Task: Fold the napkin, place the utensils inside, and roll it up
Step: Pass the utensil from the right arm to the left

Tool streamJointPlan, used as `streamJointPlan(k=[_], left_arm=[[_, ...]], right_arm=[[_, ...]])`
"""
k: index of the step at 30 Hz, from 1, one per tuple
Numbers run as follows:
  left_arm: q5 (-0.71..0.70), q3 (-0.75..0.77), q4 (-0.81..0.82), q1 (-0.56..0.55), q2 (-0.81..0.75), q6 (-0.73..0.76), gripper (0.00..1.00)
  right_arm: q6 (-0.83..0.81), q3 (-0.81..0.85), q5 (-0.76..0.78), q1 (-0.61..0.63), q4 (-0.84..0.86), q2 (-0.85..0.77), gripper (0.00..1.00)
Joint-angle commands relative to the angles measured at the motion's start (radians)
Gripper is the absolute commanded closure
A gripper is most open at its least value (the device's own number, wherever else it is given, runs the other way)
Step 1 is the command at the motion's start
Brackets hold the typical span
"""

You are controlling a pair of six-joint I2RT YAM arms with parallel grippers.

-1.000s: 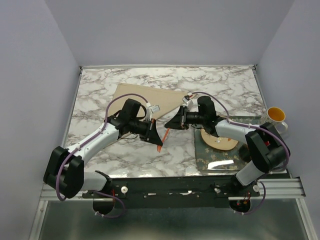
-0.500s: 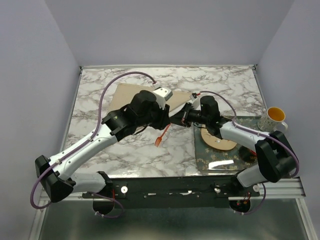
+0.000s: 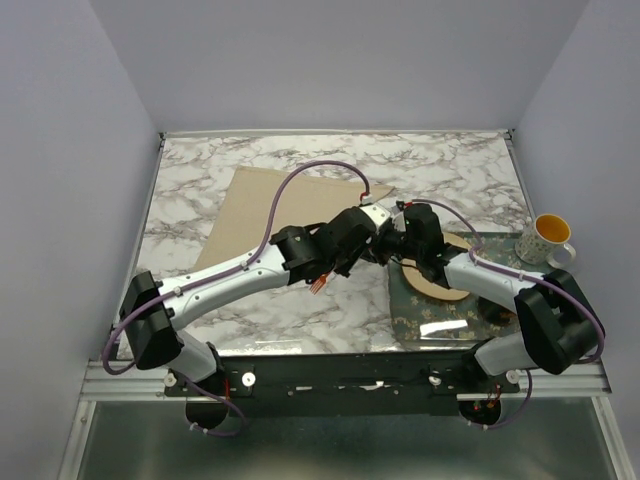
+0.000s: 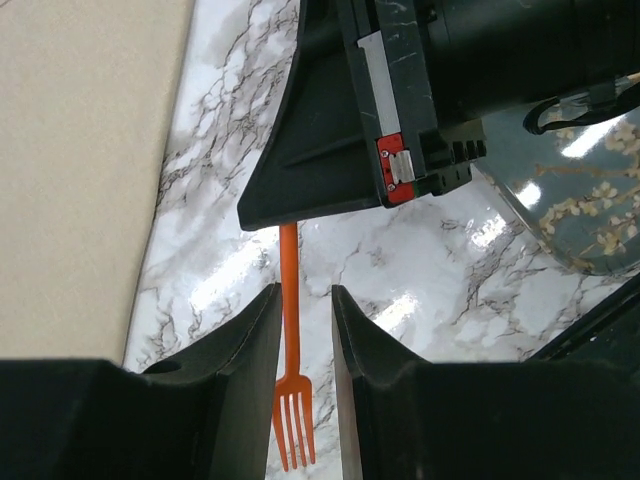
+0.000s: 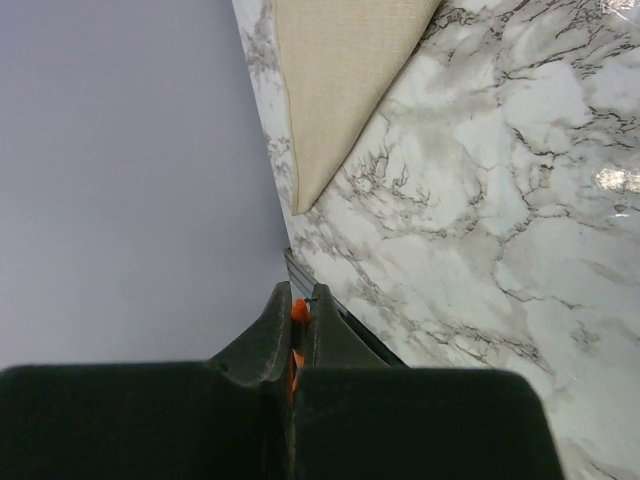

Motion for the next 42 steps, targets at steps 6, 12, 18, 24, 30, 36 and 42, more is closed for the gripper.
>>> streamJointPlan(k=[6, 12, 18, 24, 30, 36, 42], left_arm=[[-0.036, 0.039, -0.043, 0.003, 0.082, 0.053, 0.65], [-0.068, 0.033, -0.044, 0.003, 0.113, 0.078, 0.66], [-0.101, 0.029, -0.044, 0.003, 0.124, 0.089, 0.72], [-0.102, 0.006, -0.047, 0.003, 0.121, 0.095, 0.74], [-0.102, -0.014, -0.049, 0.003, 0.127, 0.102, 0.75], [-0.107, -0.033, -0.047, 0.003, 0.113, 0.102, 0.84], [-0.07, -0.074, -0.05, 0.053, 0.057, 0.188, 0.96]], right_arm=[[0.042, -0.008, 0.017, 0.007, 0.017, 0.004, 0.99], [0.047, -0.011, 0.019, 0.005, 0.02, 0.005, 0.99], [0.05, -0.016, 0.022, 0.007, 0.018, 0.012, 0.99], [0.051, -0.007, 0.022, 0.005, 0.011, 0.015, 0.99], [0.079, -0.014, 0.02, 0.007, 0.026, 0.018, 0.99], [0.076, -0.016, 0.017, 0.008, 0.037, 0.016, 0.99], [-0.056, -0.007, 0.016, -0.031, 0.014, 0.01, 0.33]])
